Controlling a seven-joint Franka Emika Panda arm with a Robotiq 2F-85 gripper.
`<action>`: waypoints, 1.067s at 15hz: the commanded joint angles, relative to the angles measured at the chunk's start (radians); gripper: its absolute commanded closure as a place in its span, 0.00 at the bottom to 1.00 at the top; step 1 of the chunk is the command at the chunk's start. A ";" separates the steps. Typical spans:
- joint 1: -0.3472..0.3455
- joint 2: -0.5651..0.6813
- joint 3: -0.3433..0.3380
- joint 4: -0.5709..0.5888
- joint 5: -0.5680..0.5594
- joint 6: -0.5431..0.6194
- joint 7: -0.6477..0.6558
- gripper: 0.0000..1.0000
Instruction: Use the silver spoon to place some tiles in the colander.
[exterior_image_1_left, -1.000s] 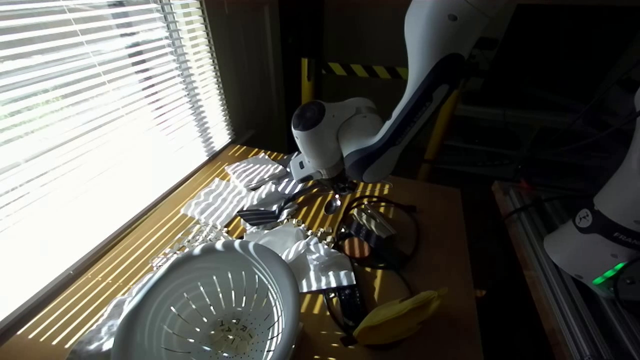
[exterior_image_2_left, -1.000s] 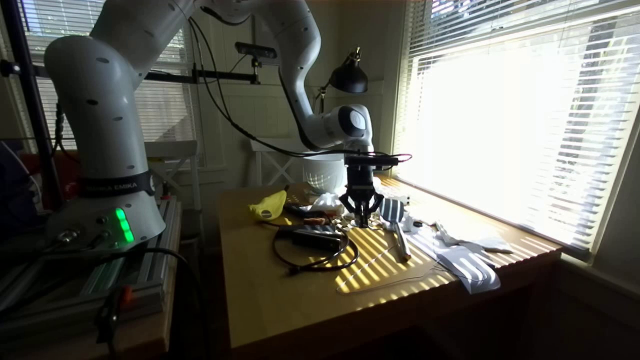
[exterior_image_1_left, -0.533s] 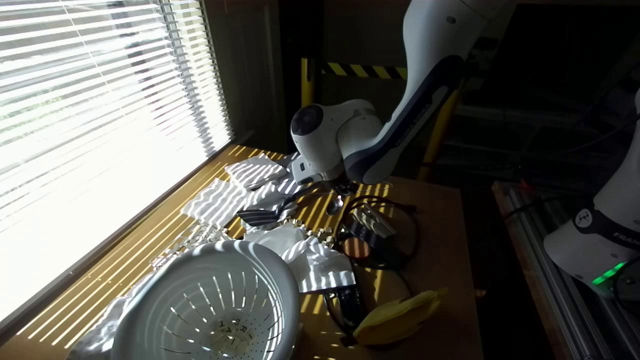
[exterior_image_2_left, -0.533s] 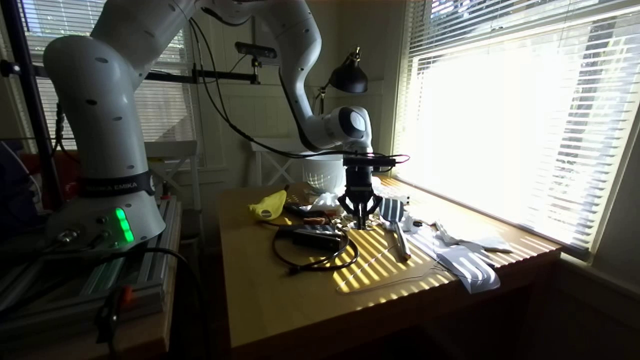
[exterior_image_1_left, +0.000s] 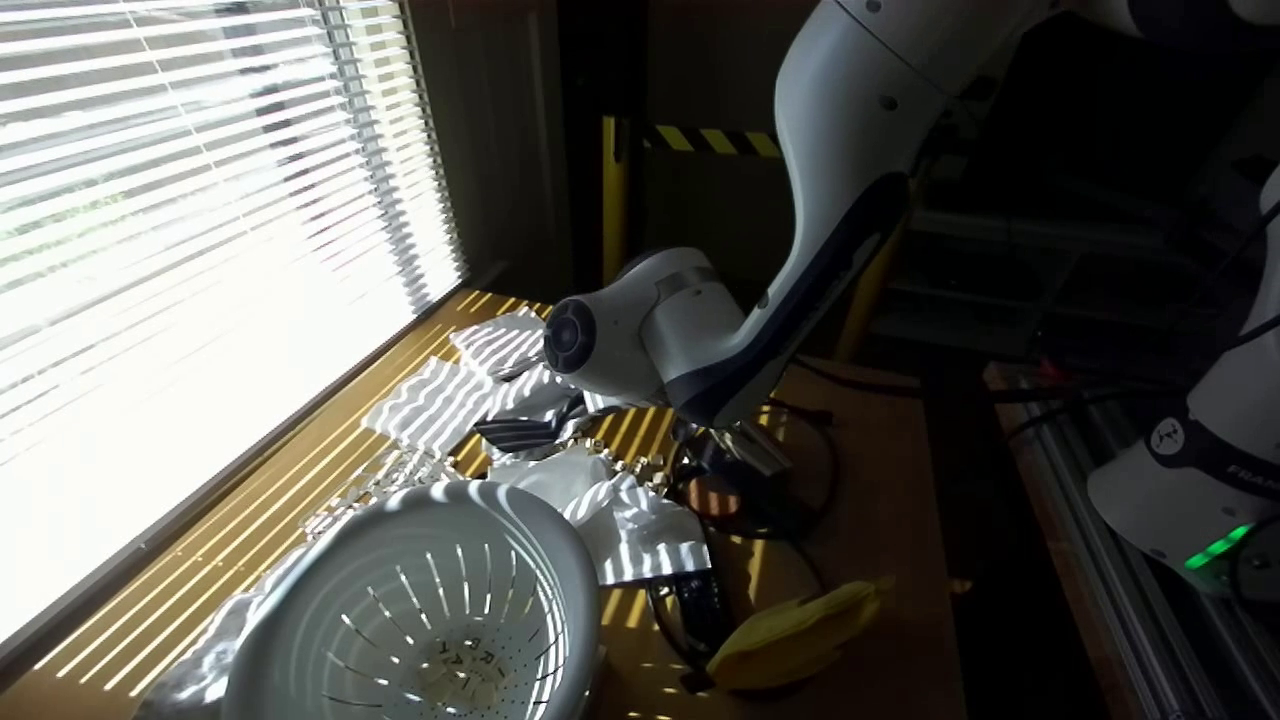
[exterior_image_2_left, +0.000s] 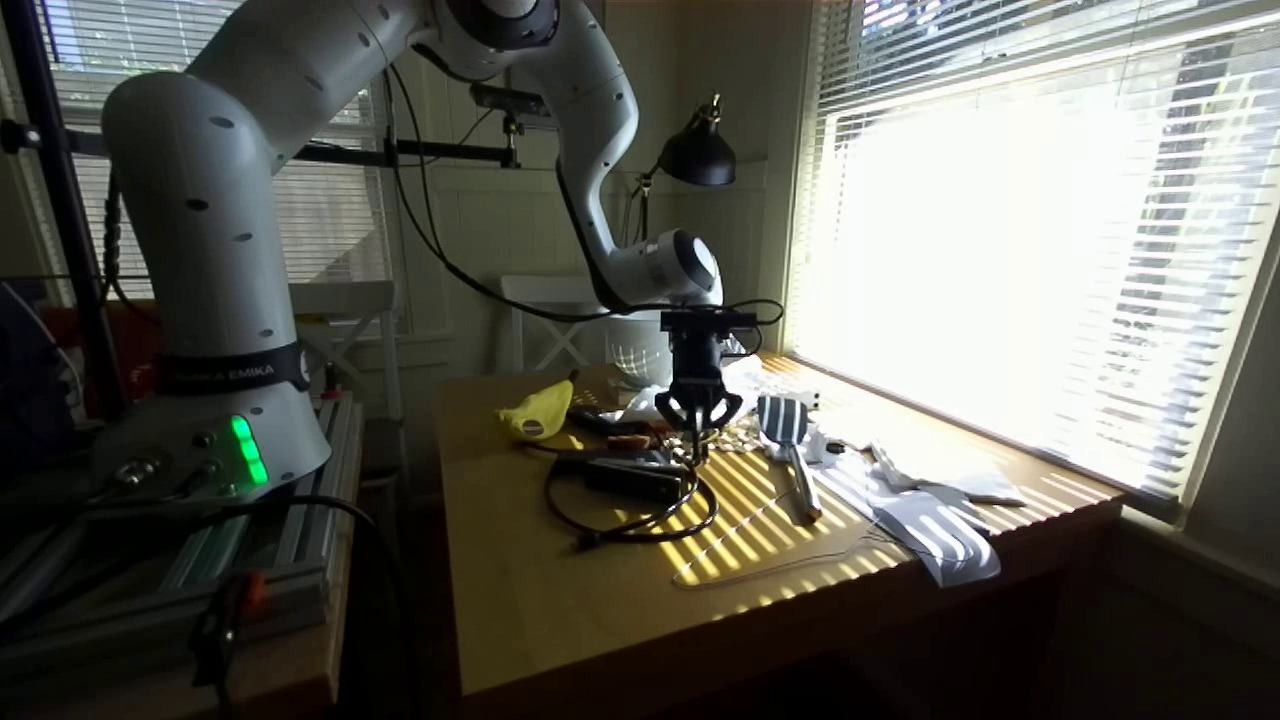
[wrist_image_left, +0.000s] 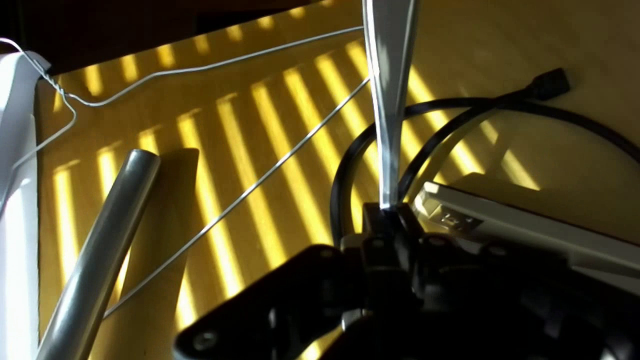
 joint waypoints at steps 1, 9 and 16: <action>0.002 0.070 0.030 0.108 -0.061 -0.127 0.064 0.98; -0.006 0.183 0.073 0.269 -0.126 -0.190 0.051 0.98; 0.005 0.198 0.122 0.267 -0.163 -0.157 0.038 0.98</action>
